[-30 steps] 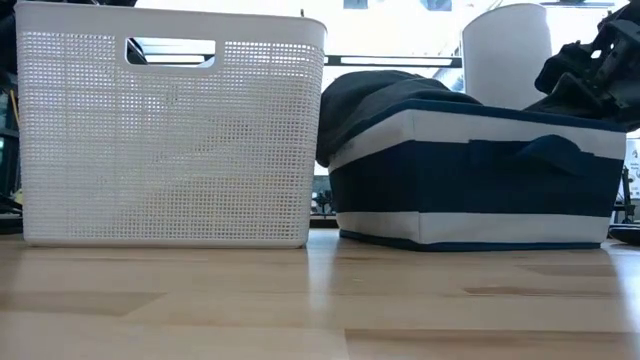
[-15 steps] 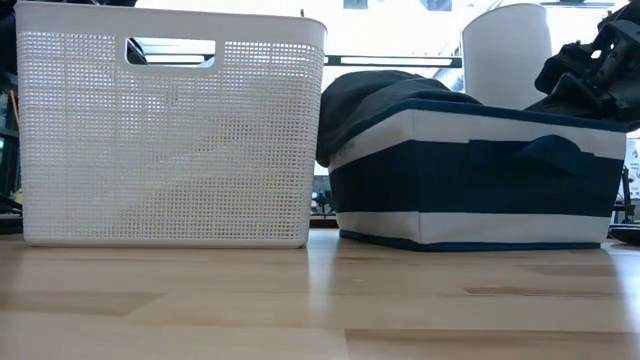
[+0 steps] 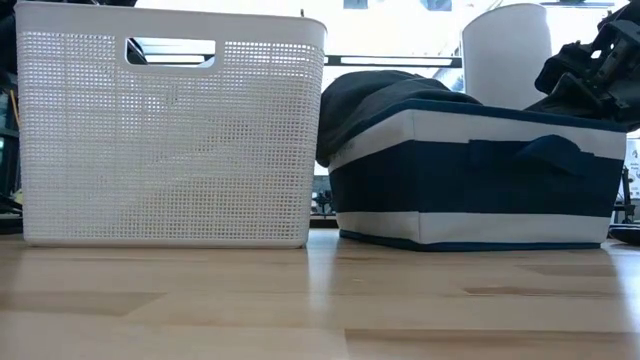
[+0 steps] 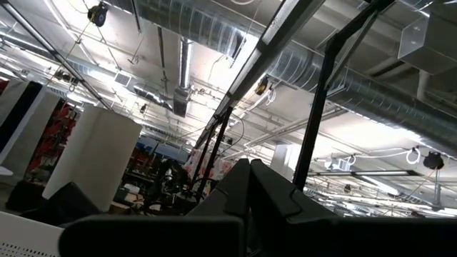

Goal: Sort clothes
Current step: Return to home position

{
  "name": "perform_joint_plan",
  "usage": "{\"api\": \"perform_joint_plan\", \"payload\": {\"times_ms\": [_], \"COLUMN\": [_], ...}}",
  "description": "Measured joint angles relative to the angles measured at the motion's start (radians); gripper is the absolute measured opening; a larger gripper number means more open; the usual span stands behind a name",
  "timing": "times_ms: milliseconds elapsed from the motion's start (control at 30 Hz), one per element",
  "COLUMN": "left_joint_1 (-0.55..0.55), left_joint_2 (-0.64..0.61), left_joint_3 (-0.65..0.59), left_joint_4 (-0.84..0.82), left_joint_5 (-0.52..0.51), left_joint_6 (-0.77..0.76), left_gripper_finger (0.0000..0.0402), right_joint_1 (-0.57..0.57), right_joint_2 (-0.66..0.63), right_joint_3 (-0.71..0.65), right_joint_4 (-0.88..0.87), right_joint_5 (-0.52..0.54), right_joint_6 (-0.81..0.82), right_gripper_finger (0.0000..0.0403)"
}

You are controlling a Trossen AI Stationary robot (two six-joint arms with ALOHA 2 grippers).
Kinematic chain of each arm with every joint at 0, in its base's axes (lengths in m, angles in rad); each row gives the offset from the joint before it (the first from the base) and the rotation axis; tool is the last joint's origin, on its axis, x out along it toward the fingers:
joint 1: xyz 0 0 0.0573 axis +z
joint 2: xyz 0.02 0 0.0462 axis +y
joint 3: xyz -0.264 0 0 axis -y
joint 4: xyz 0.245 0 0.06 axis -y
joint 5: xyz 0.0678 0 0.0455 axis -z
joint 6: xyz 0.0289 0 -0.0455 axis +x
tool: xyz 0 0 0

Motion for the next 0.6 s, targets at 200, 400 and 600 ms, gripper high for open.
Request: {"api": "perform_joint_plan", "payload": {"times_ms": [200, 400, 600], "left_joint_1": [0.0, 0.0, 0.0], "left_joint_2": [0.0, 0.0, -0.102], "left_joint_3": [0.0, 0.0, 0.002], "left_joint_4": [0.0, 0.0, -0.085], "left_joint_5": [0.0, 0.0, -0.002], "left_joint_6": [0.0, 0.0, 0.0], "left_gripper_finger": [0.0, 0.0, 0.0], "right_joint_1": [0.0, 0.0, 0.0], "right_joint_2": [0.0, 0.0, 0.0], "right_joint_3": [0.0, 0.0, 0.0], "right_joint_4": [0.0, 0.0, 0.0], "right_joint_5": [0.0, 0.0, 0.0], "right_joint_6": [0.0, 0.0, 0.0], "right_gripper_finger": [0.0, 0.0, 0.0]}}
